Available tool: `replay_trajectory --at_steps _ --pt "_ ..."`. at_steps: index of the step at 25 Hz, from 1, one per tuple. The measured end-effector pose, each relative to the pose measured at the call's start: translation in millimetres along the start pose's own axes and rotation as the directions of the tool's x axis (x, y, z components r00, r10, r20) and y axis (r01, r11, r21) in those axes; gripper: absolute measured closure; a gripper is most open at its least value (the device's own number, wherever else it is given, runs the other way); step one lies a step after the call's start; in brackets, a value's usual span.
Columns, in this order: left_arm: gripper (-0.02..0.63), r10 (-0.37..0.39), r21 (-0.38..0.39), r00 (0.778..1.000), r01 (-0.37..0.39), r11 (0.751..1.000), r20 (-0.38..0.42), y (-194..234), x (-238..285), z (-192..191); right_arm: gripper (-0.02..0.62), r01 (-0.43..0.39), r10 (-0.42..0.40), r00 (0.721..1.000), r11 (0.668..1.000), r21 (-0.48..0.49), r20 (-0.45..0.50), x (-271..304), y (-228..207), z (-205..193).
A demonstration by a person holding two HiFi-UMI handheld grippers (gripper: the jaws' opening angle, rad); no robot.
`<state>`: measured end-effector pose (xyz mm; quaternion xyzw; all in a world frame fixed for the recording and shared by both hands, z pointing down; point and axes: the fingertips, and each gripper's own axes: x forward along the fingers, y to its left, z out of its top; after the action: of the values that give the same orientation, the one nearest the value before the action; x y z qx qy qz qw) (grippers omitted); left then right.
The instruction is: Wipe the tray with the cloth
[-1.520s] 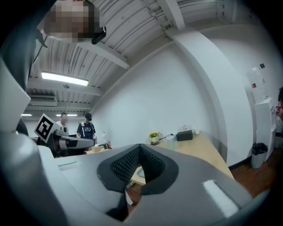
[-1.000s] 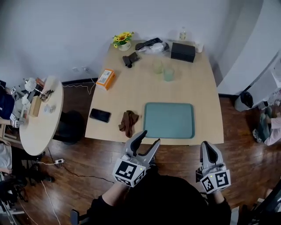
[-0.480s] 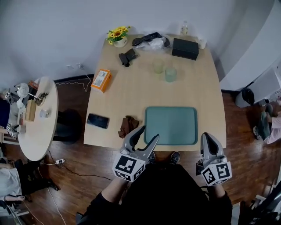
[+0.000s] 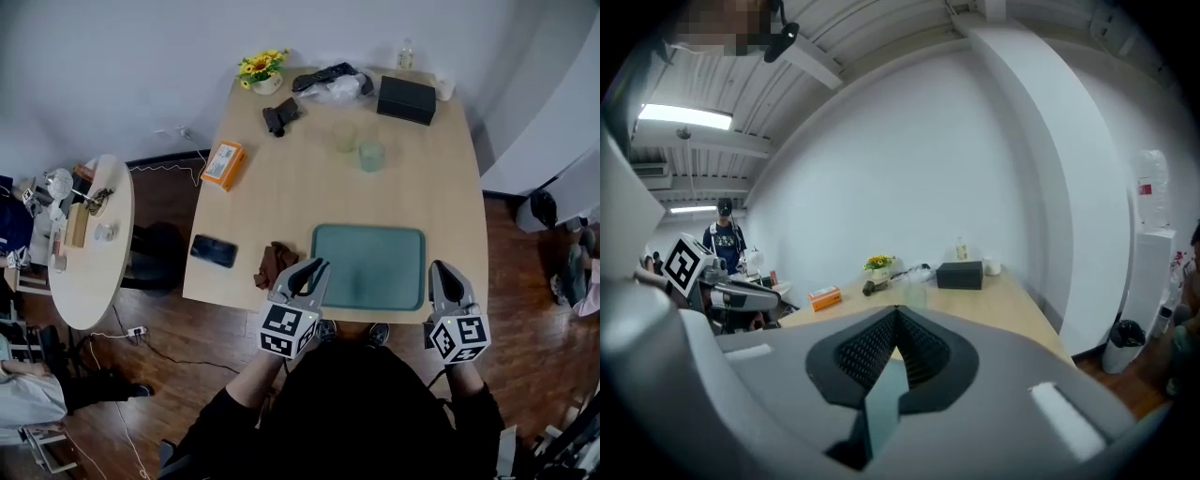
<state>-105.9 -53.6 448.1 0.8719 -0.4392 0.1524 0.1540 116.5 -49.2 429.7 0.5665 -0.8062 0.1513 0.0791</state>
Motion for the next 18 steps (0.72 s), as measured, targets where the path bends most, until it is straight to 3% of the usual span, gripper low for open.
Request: replay_trajectory --at_steps 4,7,9,10,12,15,18 --pt "0.601 0.027 -0.047 0.993 -0.033 0.998 -0.115 15 35 -46 0.594 0.072 -0.067 0.98 0.997 0.018 -0.188 33 -40 -82" --pt "0.6 0.022 -0.077 0.977 -0.039 0.996 -0.212 21 57 -80 0.594 0.153 -0.126 0.927 0.987 0.048 -0.353 46 -71 -149" --pt "0.599 0.028 -0.093 0.965 -0.054 0.994 -0.259 26 65 -99 0.538 0.202 -0.17 0.889 0.979 0.031 -0.424 47 -88 -180" --pt "0.578 0.029 -0.099 0.958 -0.059 0.993 -0.284 29 67 -107 0.496 0.218 -0.184 0.873 0.976 0.024 -0.451 46 -94 -192" --pt "0.442 0.051 -0.083 0.943 -0.082 0.993 -0.329 38 66 -120 0.447 0.227 -0.191 0.85 0.974 0.015 -0.49 43 -101 -208" --pt "0.357 0.147 0.018 0.917 -0.151 0.988 -0.372 70 56 -132 0.443 0.208 -0.166 0.829 0.978 0.019 -0.534 42 -99 -223" --pt "0.277 0.25 0.09 0.868 -0.235 0.968 -0.429 115 38 -152 0.443 0.195 -0.144 0.815 0.98 0.031 -0.561 42 -94 -234"
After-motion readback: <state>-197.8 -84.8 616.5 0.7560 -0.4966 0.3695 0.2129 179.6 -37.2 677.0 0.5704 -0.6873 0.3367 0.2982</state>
